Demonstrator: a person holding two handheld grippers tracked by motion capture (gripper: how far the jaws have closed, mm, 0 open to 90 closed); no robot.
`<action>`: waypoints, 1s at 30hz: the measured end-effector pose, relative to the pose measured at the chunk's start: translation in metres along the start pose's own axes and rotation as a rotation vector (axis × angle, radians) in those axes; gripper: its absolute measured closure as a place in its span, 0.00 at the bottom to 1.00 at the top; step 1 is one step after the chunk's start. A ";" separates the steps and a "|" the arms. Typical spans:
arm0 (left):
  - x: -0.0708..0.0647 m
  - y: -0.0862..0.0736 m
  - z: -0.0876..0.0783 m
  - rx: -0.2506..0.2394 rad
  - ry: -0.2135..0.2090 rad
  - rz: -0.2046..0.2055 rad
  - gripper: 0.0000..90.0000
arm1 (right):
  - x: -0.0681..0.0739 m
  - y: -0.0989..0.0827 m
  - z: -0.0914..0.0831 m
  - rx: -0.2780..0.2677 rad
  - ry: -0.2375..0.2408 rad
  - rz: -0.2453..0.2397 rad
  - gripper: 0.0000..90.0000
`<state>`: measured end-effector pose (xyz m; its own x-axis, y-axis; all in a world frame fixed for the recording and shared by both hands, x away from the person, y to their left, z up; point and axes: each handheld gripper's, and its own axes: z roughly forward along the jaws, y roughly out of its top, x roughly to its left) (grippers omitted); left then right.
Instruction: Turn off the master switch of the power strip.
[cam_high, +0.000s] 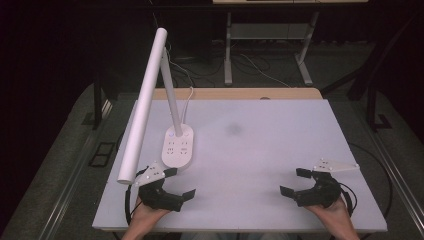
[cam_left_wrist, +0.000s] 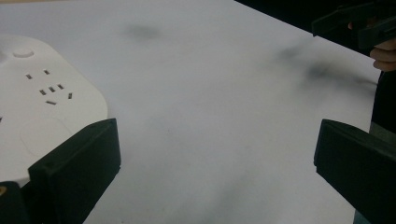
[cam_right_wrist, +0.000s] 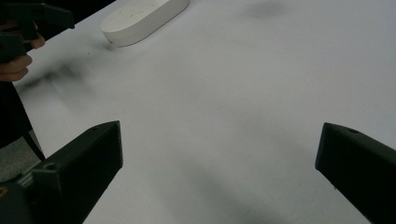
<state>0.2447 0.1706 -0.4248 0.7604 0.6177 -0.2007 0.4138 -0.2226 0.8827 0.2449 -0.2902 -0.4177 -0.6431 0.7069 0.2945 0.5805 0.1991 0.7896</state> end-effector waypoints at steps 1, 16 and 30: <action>0.000 0.000 0.000 0.000 0.000 0.000 0.00 | 0.000 0.000 0.000 0.000 0.003 0.004 0.00; 0.001 0.000 -0.001 0.005 -0.002 -0.003 0.00 | 0.001 -0.001 0.000 0.006 0.015 -0.003 0.00; -0.001 0.002 -0.001 0.035 -0.017 0.006 0.00 | 0.000 -0.001 0.001 0.021 0.021 0.002 0.00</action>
<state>0.2443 0.1700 -0.4228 0.7711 0.6036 -0.2026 0.4262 -0.2529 0.8686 0.2449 -0.2892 -0.4190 -0.6521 0.6930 0.3074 0.5917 0.2118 0.7778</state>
